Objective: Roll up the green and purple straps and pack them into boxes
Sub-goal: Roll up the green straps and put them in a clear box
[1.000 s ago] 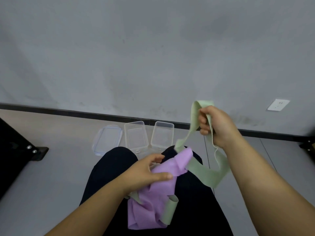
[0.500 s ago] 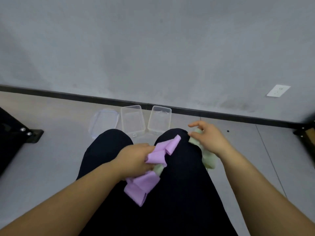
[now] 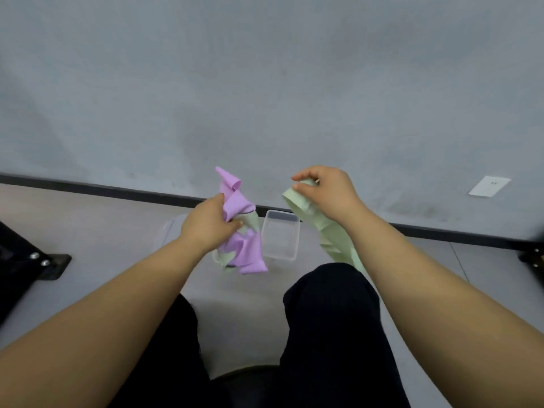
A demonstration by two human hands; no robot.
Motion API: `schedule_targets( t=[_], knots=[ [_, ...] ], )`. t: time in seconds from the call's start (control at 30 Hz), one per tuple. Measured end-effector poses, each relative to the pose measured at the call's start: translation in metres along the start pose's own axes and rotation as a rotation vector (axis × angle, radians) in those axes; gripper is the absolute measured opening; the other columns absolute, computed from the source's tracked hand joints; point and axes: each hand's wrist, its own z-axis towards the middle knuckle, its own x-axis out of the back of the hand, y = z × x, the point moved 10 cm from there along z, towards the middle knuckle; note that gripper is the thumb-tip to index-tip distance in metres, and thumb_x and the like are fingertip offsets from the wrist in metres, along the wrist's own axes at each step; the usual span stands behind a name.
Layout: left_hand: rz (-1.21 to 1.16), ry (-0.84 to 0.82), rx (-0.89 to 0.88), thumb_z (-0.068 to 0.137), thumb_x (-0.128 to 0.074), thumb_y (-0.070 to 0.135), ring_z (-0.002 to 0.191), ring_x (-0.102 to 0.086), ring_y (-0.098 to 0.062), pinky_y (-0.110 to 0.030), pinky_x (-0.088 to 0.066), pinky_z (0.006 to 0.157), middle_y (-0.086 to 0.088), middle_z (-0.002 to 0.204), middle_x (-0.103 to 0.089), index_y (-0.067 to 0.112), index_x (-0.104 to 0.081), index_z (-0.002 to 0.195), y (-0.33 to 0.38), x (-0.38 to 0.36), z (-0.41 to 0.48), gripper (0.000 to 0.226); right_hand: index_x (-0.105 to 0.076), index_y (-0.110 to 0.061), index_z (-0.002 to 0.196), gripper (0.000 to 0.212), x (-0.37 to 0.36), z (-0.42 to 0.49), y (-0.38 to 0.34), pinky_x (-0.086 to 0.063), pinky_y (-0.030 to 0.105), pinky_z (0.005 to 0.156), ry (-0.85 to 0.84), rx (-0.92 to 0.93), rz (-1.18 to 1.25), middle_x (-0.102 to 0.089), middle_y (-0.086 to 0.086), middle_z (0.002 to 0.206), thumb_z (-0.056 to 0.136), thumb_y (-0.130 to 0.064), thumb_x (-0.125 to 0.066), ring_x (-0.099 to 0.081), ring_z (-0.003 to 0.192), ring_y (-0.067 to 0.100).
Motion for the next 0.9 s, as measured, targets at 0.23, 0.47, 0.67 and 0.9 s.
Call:
schedule_targets(
  t=[0.23,0.47,0.67,0.9],
  knots=[
    [0.048,-0.142,0.086,0.085,-0.064,0.031,0.095,-0.055,-0.029,-0.033,-0.04,0.072,-0.011,0.102,-0.056,0.007,-0.05,0.104,-0.041,-0.073,0.019,0.034,-0.072,-0.015,0.098,0.016,-0.086,0.01,0.05,-0.039,0.008,0.06,-0.226,-0.086,-0.043,-0.065,-0.002,0.09,0.083,-0.014,-0.066,-0.052,0.066,-0.001],
    [0.073,-0.392,0.169,0.078,-0.066,0.048,0.103,-0.055,-0.03,-0.031,-0.041,0.078,-0.015,0.117,-0.051,0.006,-0.051,0.12,-0.073,-0.127,0.032,0.061,-0.07,-0.015,0.102,0.017,-0.121,0.023,0.073,-0.035,0.004,0.058,-0.323,-0.051,-0.11,-0.058,-0.008,0.09,0.087,-0.015,-0.061,-0.046,0.064,-0.004],
    [0.208,-0.473,0.199,0.088,-0.052,0.049,0.109,-0.056,-0.027,-0.034,-0.044,0.091,-0.01,0.119,-0.062,0.007,-0.063,0.112,-0.082,-0.122,0.046,0.049,-0.069,-0.017,0.103,0.018,-0.143,0.011,0.083,-0.036,0.006,0.062,-0.479,-0.043,-0.18,-0.056,-0.012,0.079,0.09,-0.014,-0.057,-0.049,0.071,0.003],
    [-0.05,-0.417,0.07,0.089,-0.058,0.035,0.121,-0.049,-0.02,-0.028,-0.037,0.097,-0.004,0.134,-0.052,0.02,-0.05,0.131,-0.031,-0.094,0.03,0.046,-0.068,-0.023,0.103,0.017,-0.117,0.01,0.052,-0.038,0.016,0.065,-0.401,-0.047,-0.142,-0.05,-0.016,0.078,0.092,-0.02,-0.055,-0.047,0.069,0.0]
  ],
)
